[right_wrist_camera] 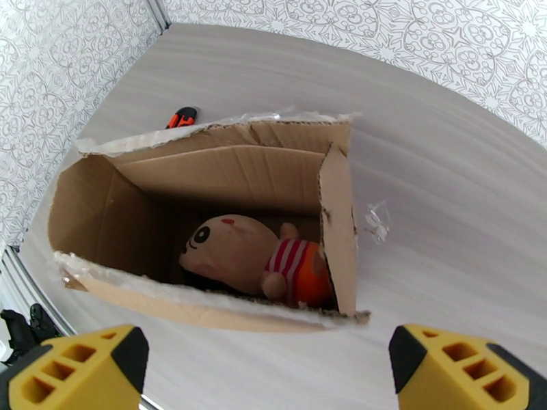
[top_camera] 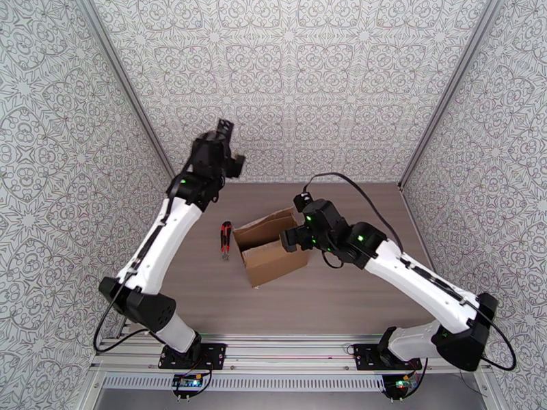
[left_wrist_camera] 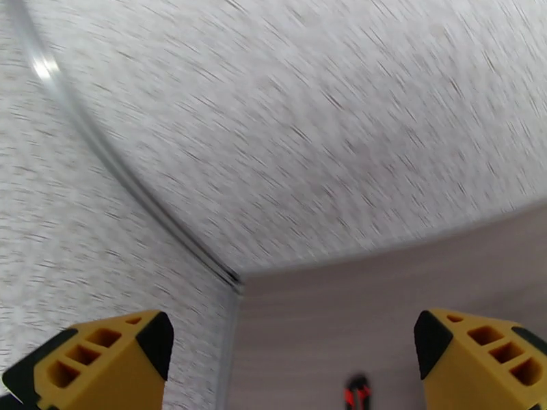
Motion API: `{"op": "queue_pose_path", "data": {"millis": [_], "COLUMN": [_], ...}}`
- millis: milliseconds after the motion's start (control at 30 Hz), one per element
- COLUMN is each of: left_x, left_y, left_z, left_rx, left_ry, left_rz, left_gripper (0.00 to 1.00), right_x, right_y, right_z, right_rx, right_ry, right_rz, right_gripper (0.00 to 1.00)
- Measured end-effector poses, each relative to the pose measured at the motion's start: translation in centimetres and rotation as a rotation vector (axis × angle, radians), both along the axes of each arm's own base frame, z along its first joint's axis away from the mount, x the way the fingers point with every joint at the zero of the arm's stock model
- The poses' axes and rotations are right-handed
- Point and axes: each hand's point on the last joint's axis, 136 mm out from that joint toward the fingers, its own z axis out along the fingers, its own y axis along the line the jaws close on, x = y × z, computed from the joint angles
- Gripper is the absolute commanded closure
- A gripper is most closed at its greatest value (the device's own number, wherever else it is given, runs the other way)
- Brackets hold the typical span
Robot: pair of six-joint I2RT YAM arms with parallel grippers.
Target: Unpack the express box
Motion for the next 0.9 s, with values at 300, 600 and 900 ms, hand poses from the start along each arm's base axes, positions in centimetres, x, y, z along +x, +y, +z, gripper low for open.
{"op": "queue_pose_path", "data": {"millis": [300, 600, 900], "left_x": [-8.6, -13.9, -13.8], "left_y": [2.2, -0.5, -3.5], "left_z": [-11.9, -7.9, -15.4], "left_rx": [-0.246, -0.424, -0.388], "left_ry": [0.456, 0.444, 0.706], "left_rz": [-0.083, -0.251, -0.244], "left_gripper": [0.01, 0.01, 0.01], "right_x": [2.3, 2.8, 2.6], "right_y": [3.4, 5.0, 5.0], "right_z": [1.0, -3.6, -4.9], "right_rx": [-0.055, -0.162, -0.194], "right_ry": [0.012, 0.12, 0.151], "right_rz": [0.072, 0.121, 0.137], "right_gripper": [0.01, 0.01, 0.01]}}
